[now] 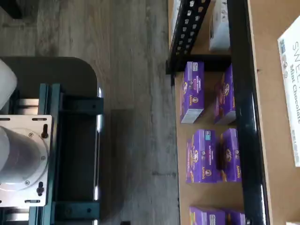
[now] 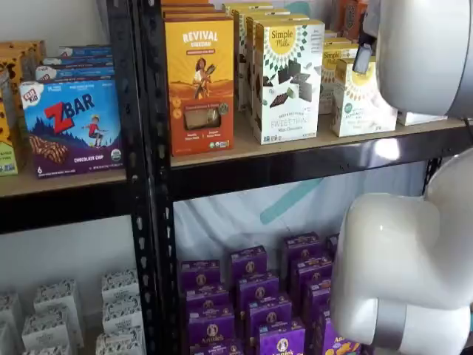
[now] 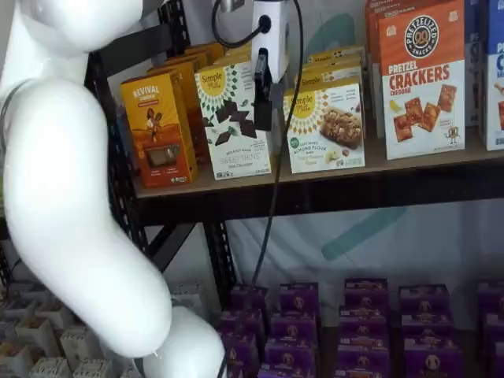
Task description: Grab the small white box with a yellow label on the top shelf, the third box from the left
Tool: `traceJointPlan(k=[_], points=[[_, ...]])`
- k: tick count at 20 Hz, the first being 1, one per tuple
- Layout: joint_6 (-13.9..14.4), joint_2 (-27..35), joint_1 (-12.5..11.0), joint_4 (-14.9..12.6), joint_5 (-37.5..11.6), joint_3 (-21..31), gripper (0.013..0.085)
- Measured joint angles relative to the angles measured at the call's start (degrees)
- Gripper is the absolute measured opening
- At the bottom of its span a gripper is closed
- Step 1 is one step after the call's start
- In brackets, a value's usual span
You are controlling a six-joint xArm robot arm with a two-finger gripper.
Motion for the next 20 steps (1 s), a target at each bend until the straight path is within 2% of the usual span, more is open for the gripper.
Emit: traceJointPlan(k=[3,8,13,14,16,17,20], points=[[0.9,1.1,1.5,-1.8,1.9,-1.4,0.085],[1.4,0.5,1.5,-0.4,0.2,-0.8,0.085],[0.4,-1.3,-1.2,5.5,-6.8,2.0,0.085],[-0.1,-1.5,-2.1,7.4,-8.7,2.6,0.085],[-1.0,-2.0,-3.0,9.4,-12.8,4.0,0.085],[-1.6,-2.2,-3.0,9.7,-15.5,4.7,0.085],[-2.5,-1.0,-2.7,9.0,-19.4,5.0,0.085]])
